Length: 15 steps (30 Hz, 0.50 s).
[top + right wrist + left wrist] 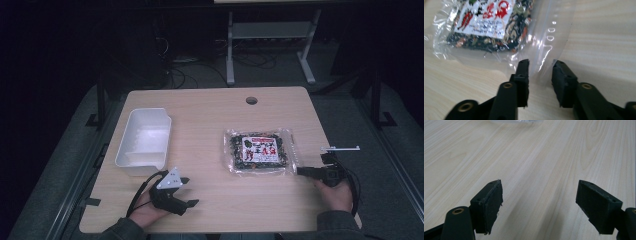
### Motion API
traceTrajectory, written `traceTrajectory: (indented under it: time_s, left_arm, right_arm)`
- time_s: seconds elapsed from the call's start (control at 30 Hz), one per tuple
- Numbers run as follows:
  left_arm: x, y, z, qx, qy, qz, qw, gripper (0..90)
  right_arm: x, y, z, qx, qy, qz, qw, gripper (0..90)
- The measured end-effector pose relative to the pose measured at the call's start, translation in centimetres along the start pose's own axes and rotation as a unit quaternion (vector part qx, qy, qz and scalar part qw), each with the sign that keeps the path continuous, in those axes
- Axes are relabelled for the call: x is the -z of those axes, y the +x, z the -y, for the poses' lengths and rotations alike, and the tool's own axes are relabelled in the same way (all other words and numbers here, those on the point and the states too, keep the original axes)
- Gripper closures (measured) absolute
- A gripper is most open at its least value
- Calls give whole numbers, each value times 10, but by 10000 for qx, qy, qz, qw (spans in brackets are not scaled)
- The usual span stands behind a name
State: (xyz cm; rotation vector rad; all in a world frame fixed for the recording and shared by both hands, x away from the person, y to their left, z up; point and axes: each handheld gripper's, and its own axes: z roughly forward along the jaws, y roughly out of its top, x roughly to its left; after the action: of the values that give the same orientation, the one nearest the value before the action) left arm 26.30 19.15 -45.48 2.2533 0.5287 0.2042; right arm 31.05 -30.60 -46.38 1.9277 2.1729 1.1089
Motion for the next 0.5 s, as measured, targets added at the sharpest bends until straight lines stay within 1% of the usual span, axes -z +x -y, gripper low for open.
traceTrajectory:
  time_s: [0.07,0.1,0.17,0.2,0.23,0.33,0.37,0.5]
  left_arm:
    - [0,0,0,0,5,1,10000,211]
    - [-1,0,0,-8,10,3,10000,211]
    - [-1,0,0,-20,23,5,10000,211]
    - [-1,-1,-1,-18,23,8,10000,211]
    - [-1,-1,-1,-19,22,10,10000,211]
    - [-1,-1,-1,-19,18,8,10000,211]
    - [-1,-1,-1,-15,17,9,10000,211]
    - [-1,-1,-1,-24,11,8,10000,211]
  right_arm:
    - [0,0,-2,-4,-119,-55,9999,733]
    - [0,-1,-2,-10,-245,-74,9997,779]
    - [0,-2,-2,-35,-287,-116,9995,796]
    - [0,-4,-2,-44,-398,-200,9990,847]
    - [0,-4,-2,-44,-398,-200,9990,847]
    - [2,-4,-2,-2,-515,-265,9983,890]
    - [2,-2,-3,70,-541,-235,9982,892]
    - [3,-1,-3,140,-550,-181,9982,894]
